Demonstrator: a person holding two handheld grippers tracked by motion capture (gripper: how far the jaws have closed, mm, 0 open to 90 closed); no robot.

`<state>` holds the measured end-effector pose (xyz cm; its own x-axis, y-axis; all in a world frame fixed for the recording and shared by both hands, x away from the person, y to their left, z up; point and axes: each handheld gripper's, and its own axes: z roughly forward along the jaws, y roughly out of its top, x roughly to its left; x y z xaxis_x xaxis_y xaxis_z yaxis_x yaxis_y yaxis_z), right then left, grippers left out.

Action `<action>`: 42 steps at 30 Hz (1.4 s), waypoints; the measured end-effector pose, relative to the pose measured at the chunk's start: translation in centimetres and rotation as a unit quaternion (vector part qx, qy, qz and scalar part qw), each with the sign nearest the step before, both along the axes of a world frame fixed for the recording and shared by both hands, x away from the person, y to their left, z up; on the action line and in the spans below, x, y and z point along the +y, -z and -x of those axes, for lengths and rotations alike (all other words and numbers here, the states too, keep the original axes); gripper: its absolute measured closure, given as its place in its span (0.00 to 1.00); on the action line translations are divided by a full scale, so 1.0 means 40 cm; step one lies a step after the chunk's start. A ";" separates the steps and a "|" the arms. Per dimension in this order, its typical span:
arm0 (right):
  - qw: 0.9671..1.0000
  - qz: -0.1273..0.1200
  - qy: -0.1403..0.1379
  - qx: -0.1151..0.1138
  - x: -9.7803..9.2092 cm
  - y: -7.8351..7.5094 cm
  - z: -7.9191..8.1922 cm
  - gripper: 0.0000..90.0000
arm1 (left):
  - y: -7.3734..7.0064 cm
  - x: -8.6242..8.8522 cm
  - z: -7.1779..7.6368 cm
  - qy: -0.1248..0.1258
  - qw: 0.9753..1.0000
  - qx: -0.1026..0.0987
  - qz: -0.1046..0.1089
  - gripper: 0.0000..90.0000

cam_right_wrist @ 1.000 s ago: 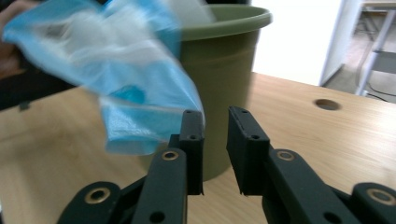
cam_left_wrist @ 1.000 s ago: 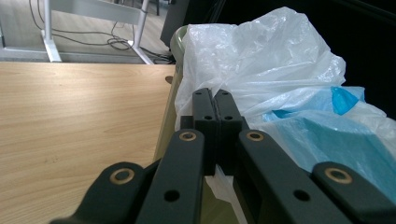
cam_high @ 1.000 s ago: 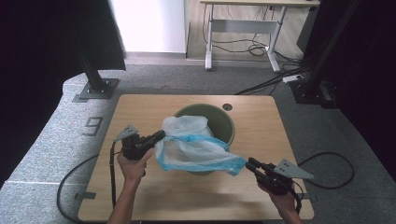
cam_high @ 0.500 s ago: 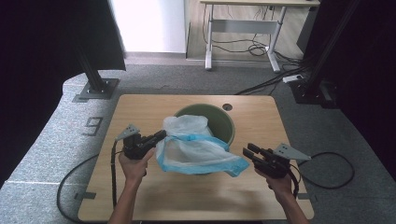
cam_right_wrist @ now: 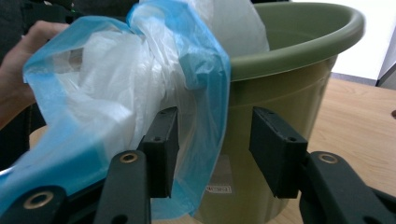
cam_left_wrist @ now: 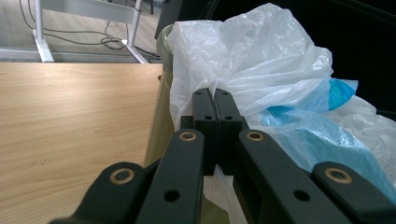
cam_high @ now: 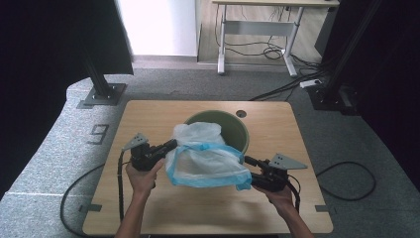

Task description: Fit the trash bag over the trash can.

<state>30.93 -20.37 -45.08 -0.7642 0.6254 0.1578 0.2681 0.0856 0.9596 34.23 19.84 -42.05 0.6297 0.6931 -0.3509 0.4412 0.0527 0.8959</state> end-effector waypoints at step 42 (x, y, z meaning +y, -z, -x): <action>0.991 0.071 0.094 -0.057 -0.033 -0.153 -0.182 0.98 | -0.108 -0.007 -0.093 0.008 1.000 -0.003 -0.018 1.00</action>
